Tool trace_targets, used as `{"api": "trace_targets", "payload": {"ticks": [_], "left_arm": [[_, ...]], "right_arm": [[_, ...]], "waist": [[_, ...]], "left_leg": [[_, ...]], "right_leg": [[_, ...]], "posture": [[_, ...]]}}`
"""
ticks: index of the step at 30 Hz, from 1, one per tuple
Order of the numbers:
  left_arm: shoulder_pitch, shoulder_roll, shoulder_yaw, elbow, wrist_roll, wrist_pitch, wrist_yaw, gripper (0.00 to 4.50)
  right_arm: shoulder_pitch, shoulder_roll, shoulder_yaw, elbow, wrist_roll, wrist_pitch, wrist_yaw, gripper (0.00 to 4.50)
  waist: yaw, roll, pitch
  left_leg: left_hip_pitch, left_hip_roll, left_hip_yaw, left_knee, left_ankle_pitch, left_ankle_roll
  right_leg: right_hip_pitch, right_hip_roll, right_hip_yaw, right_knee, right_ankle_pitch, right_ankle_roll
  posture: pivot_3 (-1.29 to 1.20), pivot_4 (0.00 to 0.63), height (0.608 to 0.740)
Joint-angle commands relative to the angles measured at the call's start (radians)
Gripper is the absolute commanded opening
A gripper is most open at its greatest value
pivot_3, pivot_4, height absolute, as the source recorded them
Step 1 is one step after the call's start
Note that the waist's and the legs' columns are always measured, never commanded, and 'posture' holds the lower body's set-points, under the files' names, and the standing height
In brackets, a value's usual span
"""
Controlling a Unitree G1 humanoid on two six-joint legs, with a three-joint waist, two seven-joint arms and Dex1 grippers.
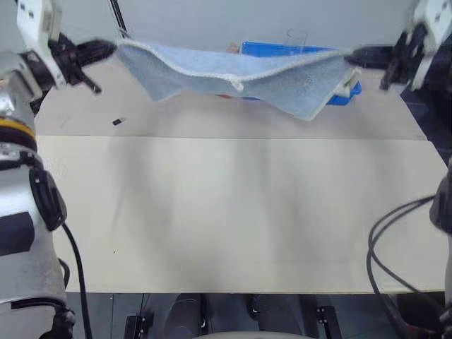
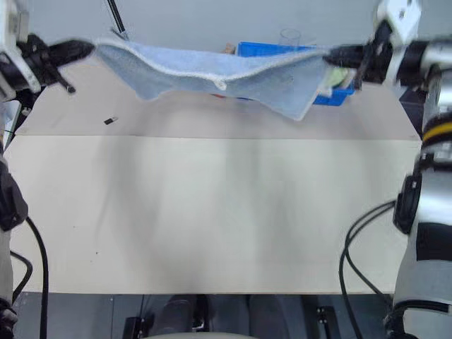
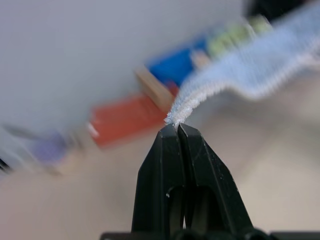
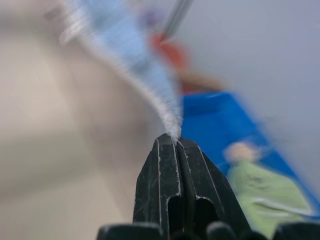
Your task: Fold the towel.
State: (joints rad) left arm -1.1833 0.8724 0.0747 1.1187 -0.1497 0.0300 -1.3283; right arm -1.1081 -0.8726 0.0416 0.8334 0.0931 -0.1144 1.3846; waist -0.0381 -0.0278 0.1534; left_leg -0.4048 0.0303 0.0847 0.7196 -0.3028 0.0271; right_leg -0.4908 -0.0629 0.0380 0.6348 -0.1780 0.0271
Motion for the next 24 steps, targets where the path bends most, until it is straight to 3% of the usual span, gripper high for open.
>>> {"api": "trace_targets", "payload": {"ticks": [1, 8, 15, 21, 24], "left_arm": [[0.257, 0.03, -0.023, -0.265, -0.039, 0.104, -0.146, 0.0], [0.727, 0.104, -0.001, -0.667, -0.057, 0.144, -0.174, 0.0], [0.964, 0.201, 0.037, -0.825, -0.108, 0.21, -0.216, 0.0], [1.031, 0.22, 0.067, -0.891, -0.161, 0.286, -0.2, 0.0], [0.935, 0.188, 0.066, -0.862, -0.193, 0.36, -0.156, 0.0]], "right_arm": [[0.261, -0.048, -0.01, -0.336, 0.062, 0.023, 0.072, 0.04], [0.661, -0.118, -0.028, -0.707, 0.145, 0.152, 0.114, 0.04], [0.922, -0.288, -0.051, -0.892, 0.226, 0.278, 0.214, 0.04], [0.956, -0.325, -0.054, -0.89, 0.247, 0.313, 0.185, 0.04], [0.844, -0.277, -0.046, -0.842, 0.291, 0.435, 0.139, 0.04]], "waist": [[-0.001, 0.0, 0.0], [0.005, 0.0, 0.001], [0.033, 0.001, 0.001], [0.037, 0.0, 0.001], [0.039, 0.0, 0.001]], "left_leg": [[-0.002, 0.0, 0.0, 0.001, 0.0, 0.0], [0.002, 0.003, -0.002, 0.01, -0.002, 0.004], [0.02, 0.004, -0.001, 0.009, -0.003, 0.005], [0.021, 0.004, -0.001, 0.009, -0.003, 0.005], [0.021, 0.004, -0.001, 0.009, -0.003, 0.005]], "right_leg": [[-0.002, 0.0, 0.0, 0.001, 0.0, 0.0], [-0.001, 0.002, 0.0, 0.012, 0.001, -0.003], [0.013, 0.003, 0.0, 0.013, -0.008, -0.001], [0.015, 0.003, 0.0, 0.013, -0.01, -0.002], [0.016, 0.004, 0.0, 0.013, -0.009, -0.002]], "posture": [[0.0, 0.15, 0.684], [0.0, 0.15, 0.684], [0.0, 0.15, 0.684], [0.0, 0.15, 0.684], [0.0, 0.15, 0.684]]}}
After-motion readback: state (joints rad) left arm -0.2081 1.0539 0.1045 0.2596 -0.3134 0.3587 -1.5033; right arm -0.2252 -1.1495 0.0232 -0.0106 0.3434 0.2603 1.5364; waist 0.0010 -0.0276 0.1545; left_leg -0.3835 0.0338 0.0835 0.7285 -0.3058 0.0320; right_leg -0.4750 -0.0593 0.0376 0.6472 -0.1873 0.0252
